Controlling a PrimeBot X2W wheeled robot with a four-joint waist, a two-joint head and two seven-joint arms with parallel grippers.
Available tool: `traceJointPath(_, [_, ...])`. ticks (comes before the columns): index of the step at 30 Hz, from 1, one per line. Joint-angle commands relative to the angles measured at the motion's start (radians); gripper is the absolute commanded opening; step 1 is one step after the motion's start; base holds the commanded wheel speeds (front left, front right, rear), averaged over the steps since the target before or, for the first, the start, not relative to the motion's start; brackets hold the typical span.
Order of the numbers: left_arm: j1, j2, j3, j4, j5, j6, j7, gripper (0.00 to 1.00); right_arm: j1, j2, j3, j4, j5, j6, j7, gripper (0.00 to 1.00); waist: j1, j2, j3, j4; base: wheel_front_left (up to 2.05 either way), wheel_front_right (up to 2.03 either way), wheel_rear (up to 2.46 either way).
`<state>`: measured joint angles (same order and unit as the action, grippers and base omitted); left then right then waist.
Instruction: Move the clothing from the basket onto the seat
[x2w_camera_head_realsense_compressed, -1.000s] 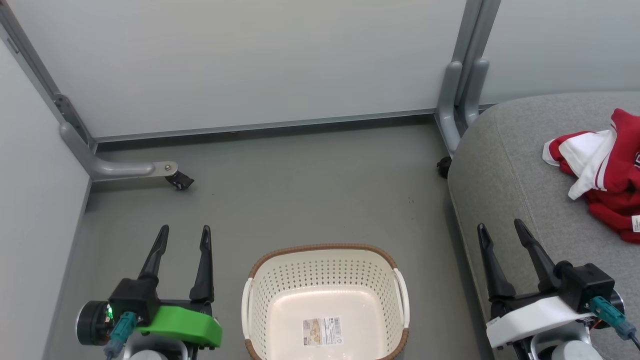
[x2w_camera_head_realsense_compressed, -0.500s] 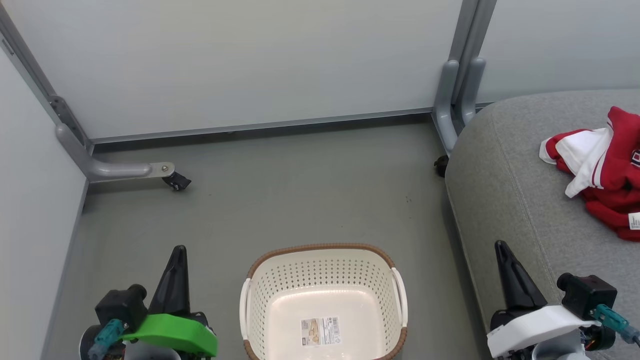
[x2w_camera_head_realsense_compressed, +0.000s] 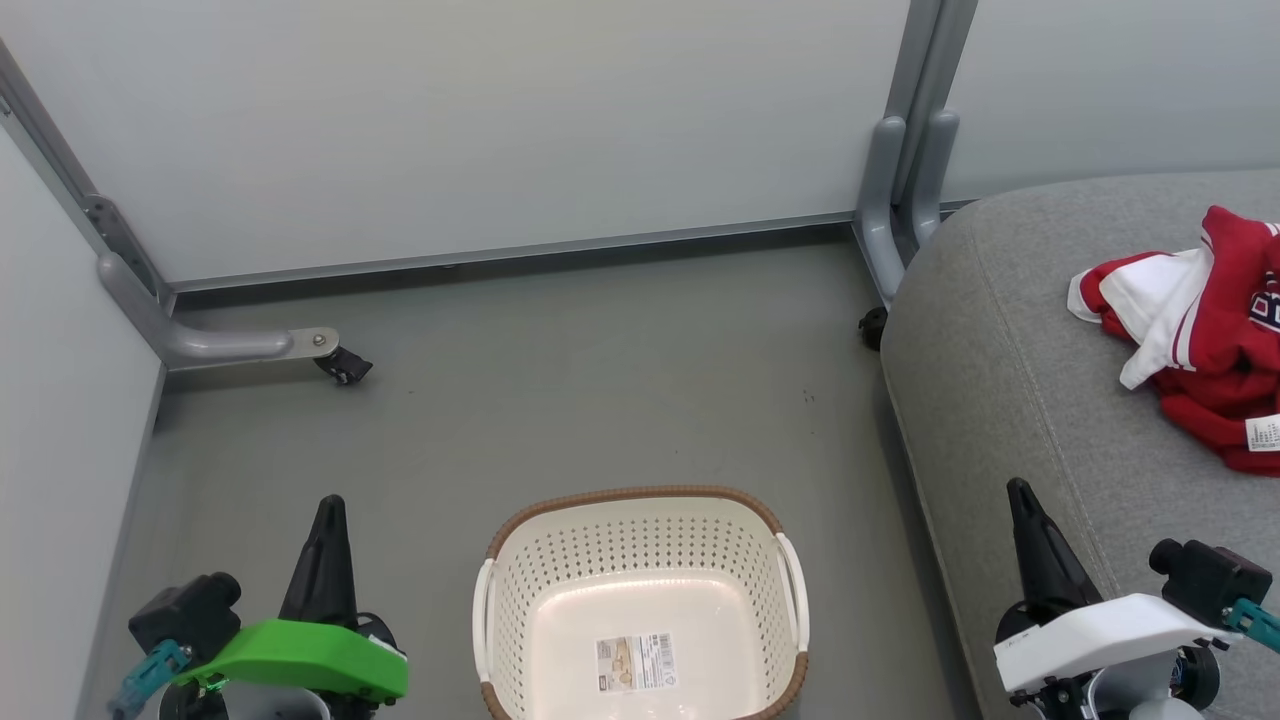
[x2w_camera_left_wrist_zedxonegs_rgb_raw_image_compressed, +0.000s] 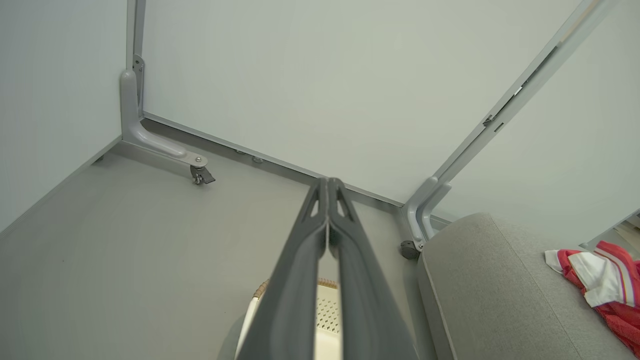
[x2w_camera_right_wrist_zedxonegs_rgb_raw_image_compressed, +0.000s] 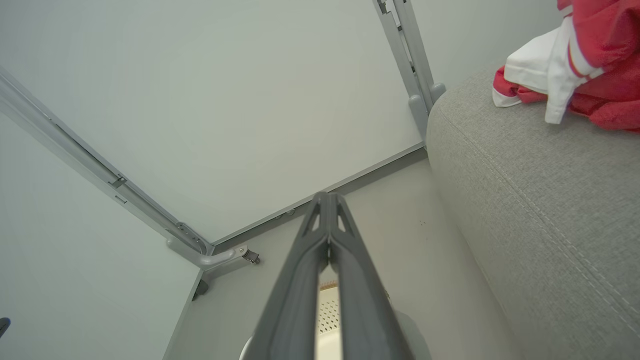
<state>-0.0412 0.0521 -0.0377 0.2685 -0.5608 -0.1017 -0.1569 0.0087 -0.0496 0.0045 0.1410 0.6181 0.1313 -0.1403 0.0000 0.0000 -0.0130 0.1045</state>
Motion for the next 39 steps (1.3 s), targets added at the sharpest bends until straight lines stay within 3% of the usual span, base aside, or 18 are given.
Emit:
traceJointPath(1, [-0.028, 0.001, 0.008, -0.016, -0.037, -0.004, 0.008, 0.0, -0.029, -0.009, -0.006, -0.008, 0.039, 0.0, 0.007, 0.0, 0.0, 0.0, 0.0, -0.001, 0.0, 0.0, 0.0])
traceJointPath(39, [-0.052, 0.0, 0.08, -0.022, -0.529, -0.017, 0.137, 0.0, -0.074, -0.018, -0.046, 0.045, 0.514, 0.0, 0.115, 0.0, 0.0, 0.0, 0.006, -0.04, 0.0, 0.0, 0.0])
